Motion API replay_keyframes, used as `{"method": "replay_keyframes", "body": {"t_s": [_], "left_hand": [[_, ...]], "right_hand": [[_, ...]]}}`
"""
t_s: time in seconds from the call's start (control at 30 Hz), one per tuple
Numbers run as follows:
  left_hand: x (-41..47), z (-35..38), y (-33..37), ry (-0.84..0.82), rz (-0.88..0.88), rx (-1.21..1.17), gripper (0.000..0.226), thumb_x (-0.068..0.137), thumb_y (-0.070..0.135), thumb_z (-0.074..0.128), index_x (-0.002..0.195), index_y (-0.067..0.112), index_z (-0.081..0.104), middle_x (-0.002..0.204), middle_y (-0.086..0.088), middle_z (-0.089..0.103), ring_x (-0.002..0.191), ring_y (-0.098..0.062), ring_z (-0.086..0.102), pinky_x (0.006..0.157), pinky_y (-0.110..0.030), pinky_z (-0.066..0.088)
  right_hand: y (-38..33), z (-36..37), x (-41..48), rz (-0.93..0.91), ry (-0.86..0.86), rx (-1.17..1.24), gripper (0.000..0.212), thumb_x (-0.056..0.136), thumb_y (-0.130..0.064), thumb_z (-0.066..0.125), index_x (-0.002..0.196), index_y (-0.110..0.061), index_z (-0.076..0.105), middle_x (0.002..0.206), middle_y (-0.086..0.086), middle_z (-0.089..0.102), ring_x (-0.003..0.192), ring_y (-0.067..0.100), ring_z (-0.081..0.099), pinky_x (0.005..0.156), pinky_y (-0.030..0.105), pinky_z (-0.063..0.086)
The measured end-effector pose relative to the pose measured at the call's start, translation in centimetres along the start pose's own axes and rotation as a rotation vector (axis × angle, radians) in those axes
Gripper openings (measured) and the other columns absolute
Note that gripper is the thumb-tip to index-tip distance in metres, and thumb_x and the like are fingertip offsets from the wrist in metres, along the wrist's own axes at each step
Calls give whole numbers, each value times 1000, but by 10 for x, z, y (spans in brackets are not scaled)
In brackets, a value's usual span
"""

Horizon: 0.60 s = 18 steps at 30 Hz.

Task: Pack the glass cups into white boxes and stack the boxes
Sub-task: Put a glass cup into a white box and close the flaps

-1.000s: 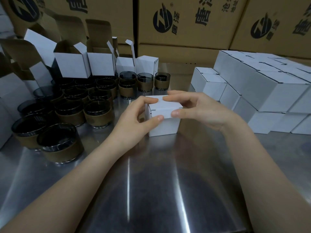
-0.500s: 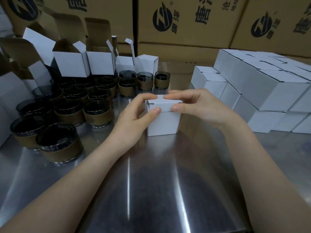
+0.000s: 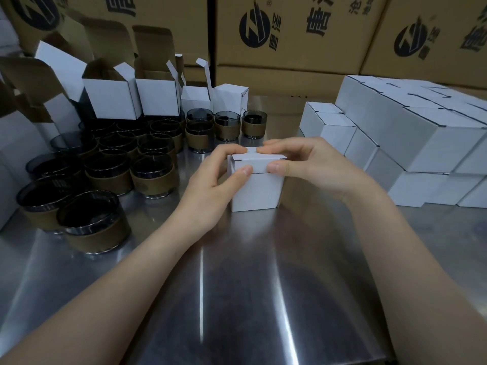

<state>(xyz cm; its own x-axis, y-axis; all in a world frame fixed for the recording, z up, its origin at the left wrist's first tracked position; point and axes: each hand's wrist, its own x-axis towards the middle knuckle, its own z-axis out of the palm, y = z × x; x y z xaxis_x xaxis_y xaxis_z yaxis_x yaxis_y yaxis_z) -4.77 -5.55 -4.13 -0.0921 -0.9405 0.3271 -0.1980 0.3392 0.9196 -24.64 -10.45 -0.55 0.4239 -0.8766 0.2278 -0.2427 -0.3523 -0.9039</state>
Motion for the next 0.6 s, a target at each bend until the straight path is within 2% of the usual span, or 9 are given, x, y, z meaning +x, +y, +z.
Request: {"method": "replay_keyframes", "body": {"t_s": [0.1, 0.3, 0.47, 0.6], "left_hand": [[0, 0, 1, -5, -2, 3, 30, 84, 41, 57, 113, 35, 56, 122, 7, 60, 115, -16, 60, 99, -48, 49], [0, 1, 3, 0, -3, 22, 29, 84, 42, 55, 113, 37, 55, 123, 6, 58, 116, -17, 59, 99, -49, 49], [0, 1, 4, -1, -14, 33, 34, 85, 41, 55, 117, 33, 55, 125, 3, 57, 118, -18, 58, 100, -49, 48], [0, -1, 2, -20, -15, 37, 25, 96, 28, 60, 120, 28, 54, 128, 0, 55, 119, -18, 57, 100, -50, 48]], "right_hand": [[0, 0, 0, -3, -1, -11, 26, 80, -9, 75, 96, -30, 74, 104, -19, 72, 104, 2, 65, 87, 14, 49], [0, 1, 0, -26, -6, -9, 26, 81, -12, 74, 94, -34, 75, 106, -16, 72, 103, 3, 66, 84, 14, 50], [0, 1, 1, -32, -14, -33, 25, 80, -17, 76, 90, -40, 76, 107, -17, 71, 104, 3, 65, 87, 18, 51], [2, 0, 1, -17, -24, -4, 24, 77, -17, 77, 88, -38, 77, 107, -20, 71, 104, 3, 65, 87, 18, 51]]}}
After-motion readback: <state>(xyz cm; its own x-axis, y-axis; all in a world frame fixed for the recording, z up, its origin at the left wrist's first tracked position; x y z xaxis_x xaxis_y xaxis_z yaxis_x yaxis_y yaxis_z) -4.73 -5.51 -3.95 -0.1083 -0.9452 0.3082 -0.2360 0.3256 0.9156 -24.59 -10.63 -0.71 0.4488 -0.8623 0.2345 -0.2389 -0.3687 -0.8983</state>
